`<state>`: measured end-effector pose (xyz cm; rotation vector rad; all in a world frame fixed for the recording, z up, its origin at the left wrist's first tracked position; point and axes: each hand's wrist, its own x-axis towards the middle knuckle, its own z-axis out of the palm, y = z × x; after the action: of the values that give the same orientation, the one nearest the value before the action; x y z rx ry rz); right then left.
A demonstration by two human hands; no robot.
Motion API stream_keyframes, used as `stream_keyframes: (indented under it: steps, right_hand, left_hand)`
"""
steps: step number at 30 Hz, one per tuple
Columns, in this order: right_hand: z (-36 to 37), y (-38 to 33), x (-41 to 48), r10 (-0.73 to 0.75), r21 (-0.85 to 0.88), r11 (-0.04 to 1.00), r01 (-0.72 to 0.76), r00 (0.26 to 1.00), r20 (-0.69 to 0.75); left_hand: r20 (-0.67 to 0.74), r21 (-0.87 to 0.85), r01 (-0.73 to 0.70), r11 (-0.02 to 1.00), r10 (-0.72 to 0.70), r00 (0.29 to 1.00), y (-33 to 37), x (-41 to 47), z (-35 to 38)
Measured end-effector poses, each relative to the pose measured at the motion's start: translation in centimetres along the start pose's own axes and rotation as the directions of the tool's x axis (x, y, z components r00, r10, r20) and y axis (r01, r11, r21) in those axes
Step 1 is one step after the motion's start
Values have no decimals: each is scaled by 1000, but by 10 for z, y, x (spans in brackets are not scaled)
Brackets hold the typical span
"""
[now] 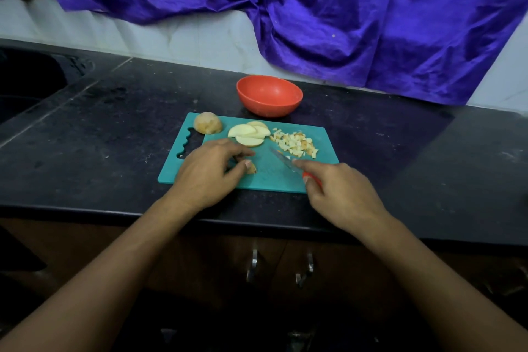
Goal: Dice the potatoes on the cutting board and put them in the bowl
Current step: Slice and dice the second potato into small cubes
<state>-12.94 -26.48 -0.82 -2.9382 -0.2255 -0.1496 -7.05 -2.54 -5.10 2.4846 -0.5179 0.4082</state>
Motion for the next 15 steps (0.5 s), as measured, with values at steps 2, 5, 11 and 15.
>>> stream_keyframes:
  steps: [2, 5, 11, 15]
  right_hand:
    - [-1, 3, 3, 26, 7, 1000, -26, 1000, -6]
    - [-2, 3, 7, 57, 80, 995, -58, 998, 13]
    - [-21, -14, 16, 45, 239, 969, -70, 993, 107]
    - [-25, -26, 34, 27, 216, 975, -59, 988, 149]
  left_hand:
    - [52, -13, -5, 1000, 5, 999, -1, -1, -3]
    - [73, -46, 45, 998, -41, 996, -2, 0, -5]
    - [-6, -91, 157, 983, -158, 987, 6, 2, 1]
    - [-29, -105, 206, 973, -210, 977, 12, 1, 5]
